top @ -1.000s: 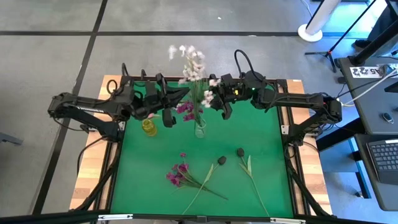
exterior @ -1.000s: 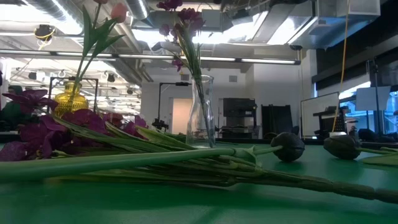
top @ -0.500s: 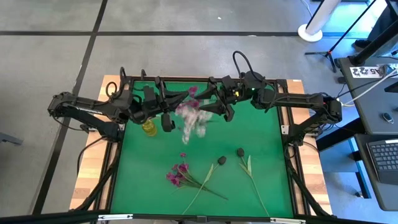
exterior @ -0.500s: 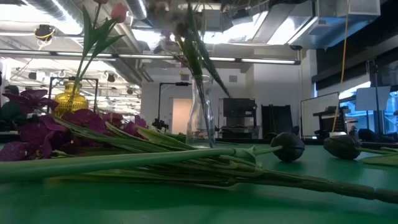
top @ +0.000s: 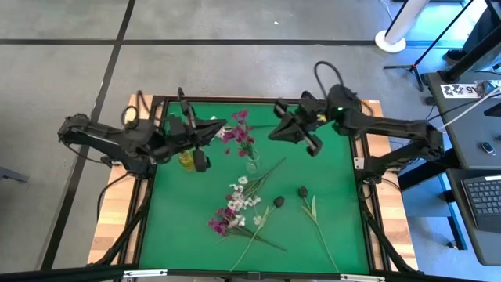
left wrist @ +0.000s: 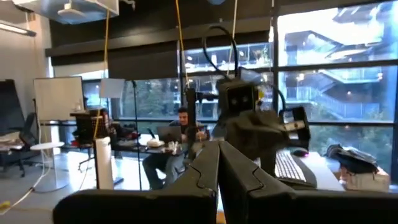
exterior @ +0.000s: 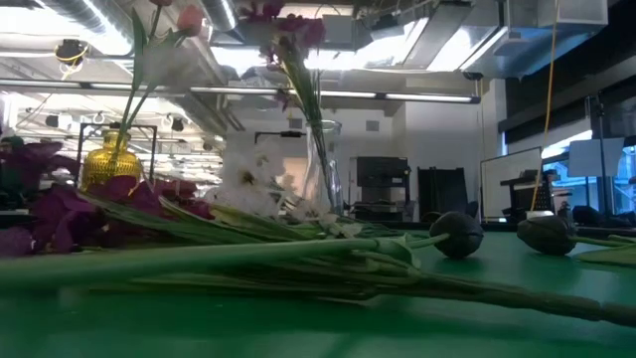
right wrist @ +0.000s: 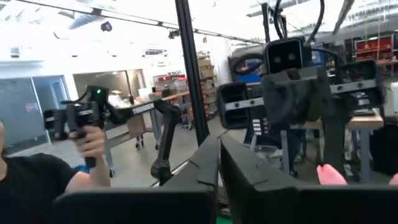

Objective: Sort flowers into vase by color
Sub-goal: Put the bottom white flower into the yellow vase

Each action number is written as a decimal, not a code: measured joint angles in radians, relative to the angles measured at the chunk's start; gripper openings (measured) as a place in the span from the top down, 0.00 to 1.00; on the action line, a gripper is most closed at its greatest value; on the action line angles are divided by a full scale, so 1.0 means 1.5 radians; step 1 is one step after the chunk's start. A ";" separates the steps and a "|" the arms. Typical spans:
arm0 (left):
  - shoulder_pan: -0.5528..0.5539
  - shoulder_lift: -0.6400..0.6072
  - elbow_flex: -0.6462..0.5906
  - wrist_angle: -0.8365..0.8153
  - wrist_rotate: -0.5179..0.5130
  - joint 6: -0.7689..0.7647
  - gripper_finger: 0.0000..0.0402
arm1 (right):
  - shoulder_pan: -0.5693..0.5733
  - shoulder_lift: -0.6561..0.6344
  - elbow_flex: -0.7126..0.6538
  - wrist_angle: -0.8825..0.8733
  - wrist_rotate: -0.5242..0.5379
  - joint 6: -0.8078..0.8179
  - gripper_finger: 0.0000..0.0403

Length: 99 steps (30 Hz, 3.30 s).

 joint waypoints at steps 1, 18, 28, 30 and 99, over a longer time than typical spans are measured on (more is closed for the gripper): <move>-0.012 -0.012 0.000 -0.022 -0.014 0.000 1.00 | 0.000 -0.017 0.000 -0.032 0.001 -0.014 0.91; -0.251 -0.136 0.000 -0.418 -0.155 -0.182 1.00 | 0.203 -0.045 -0.045 -0.671 0.433 -0.320 0.59; -0.295 -0.128 -0.052 -0.524 -0.158 -0.306 1.00 | 0.221 0.076 -0.193 -0.498 0.482 -0.314 0.59; -0.299 -0.132 -0.077 -0.525 -0.201 -0.309 1.00 | 0.221 0.106 -0.200 -0.463 0.472 -0.320 0.59; -0.372 -0.285 -0.216 -0.508 -0.289 -0.427 1.00 | 0.208 0.199 -0.160 -0.466 0.565 -0.274 0.99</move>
